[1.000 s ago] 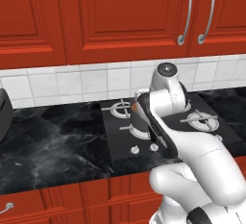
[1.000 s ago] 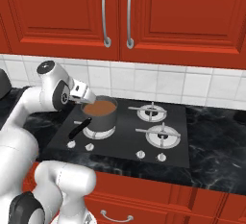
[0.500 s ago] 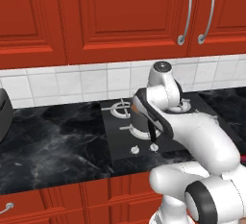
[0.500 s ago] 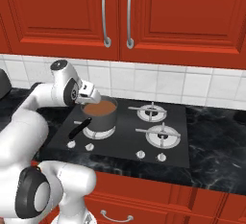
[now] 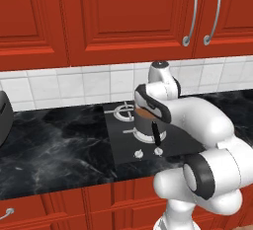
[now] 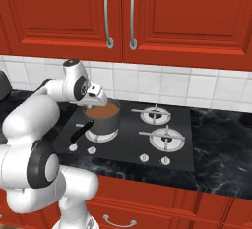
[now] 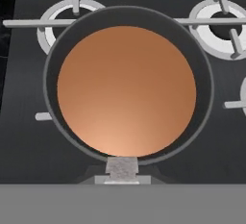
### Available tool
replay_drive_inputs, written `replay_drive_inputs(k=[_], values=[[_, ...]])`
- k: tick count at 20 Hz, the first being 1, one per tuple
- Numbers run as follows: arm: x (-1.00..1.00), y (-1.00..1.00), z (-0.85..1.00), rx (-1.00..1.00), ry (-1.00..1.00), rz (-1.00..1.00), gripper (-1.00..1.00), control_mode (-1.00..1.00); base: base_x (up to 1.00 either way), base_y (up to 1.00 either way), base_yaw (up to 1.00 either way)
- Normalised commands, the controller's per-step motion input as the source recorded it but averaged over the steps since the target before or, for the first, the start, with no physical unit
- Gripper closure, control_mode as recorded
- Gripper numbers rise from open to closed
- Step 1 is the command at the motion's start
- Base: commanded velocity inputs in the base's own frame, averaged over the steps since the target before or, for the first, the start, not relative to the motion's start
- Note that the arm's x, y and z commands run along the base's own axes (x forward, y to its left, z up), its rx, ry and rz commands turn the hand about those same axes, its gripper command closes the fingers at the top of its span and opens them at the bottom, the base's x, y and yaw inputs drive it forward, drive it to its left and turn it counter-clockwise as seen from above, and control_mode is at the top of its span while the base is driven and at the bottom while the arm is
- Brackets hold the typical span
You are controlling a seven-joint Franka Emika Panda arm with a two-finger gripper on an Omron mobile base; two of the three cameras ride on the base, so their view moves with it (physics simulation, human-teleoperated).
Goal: Pick up the sugar cube(s) and place them in the saucepan with hot chocolate.
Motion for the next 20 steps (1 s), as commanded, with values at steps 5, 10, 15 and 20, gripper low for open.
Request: replay_drive_inputs(k=[5,10,15,20], values=[[0.02,-0.07,-0.13,0.00,0.03,0.00,1.00,-1.00,0.00,0.00,0.00],[0.00,-0.02,0.00,0.00,0.00,0.00,1.00,-1.00,0.00,0.00,0.00],[0.00,-0.01,-0.02,0.00,0.00,0.00,-1.00,-1.00,0.00,0.00,0.00],[0.00,0.00,-0.01,0.00,0.00,0.00,-1.00,-1.00,0.00,0.00,0.00]])
